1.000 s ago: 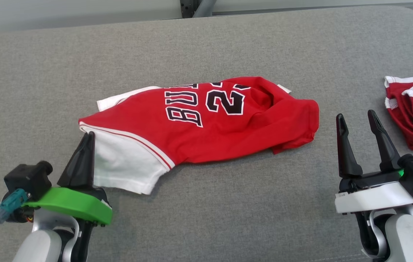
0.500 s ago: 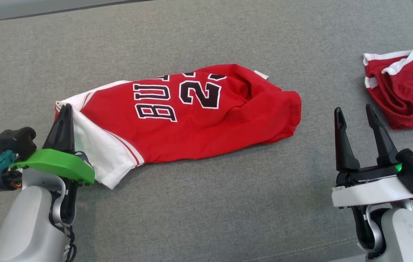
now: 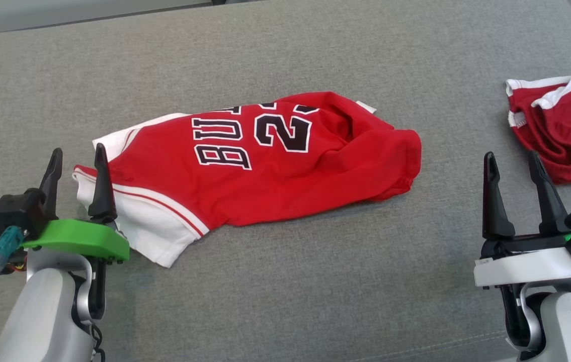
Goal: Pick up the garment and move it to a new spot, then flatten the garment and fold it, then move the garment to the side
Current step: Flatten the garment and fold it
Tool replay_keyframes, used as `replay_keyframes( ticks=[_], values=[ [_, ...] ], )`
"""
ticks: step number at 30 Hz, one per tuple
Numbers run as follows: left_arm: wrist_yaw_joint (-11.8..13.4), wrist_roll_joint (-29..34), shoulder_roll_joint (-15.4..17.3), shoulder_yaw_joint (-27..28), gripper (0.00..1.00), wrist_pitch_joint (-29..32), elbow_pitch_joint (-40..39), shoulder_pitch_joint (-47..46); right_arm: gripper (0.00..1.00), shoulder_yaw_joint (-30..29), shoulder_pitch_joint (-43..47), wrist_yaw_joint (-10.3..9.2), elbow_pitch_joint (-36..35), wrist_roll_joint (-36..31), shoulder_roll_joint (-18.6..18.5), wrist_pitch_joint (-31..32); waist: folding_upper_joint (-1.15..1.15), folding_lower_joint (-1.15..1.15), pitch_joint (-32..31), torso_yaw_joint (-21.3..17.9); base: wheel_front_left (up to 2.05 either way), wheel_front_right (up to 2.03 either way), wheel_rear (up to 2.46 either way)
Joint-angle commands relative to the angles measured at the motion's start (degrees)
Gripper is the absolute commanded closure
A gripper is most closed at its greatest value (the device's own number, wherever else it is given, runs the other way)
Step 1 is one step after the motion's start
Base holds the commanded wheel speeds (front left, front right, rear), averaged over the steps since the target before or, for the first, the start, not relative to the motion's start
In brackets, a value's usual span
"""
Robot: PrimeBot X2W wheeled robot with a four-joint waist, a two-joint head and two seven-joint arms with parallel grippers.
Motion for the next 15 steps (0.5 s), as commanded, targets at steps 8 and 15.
replay_keyframes(
  ticks=[8, 15],
  values=[
    [3.8, 6.0, -0.8, 4.4, 0.00, -0.4, -15.5, 9.6, 0.00, 1.9, 1.3, -0.07, -0.3, -0.8, -0.9, 1.6, 0.00, 0.00, -4.0, 4.4, 0.00, 0.00, 0.00],
    [4.7, 9.3, -0.7, 4.2, 0.00, -0.4, -22.2, 15.1, 0.00, 3.6, 1.8, -0.07, 0.2, -0.7, -1.8, 2.5, 0.00, 0.00, -6.1, 5.6, 0.00, 0.00, 0.00]
  ],
)
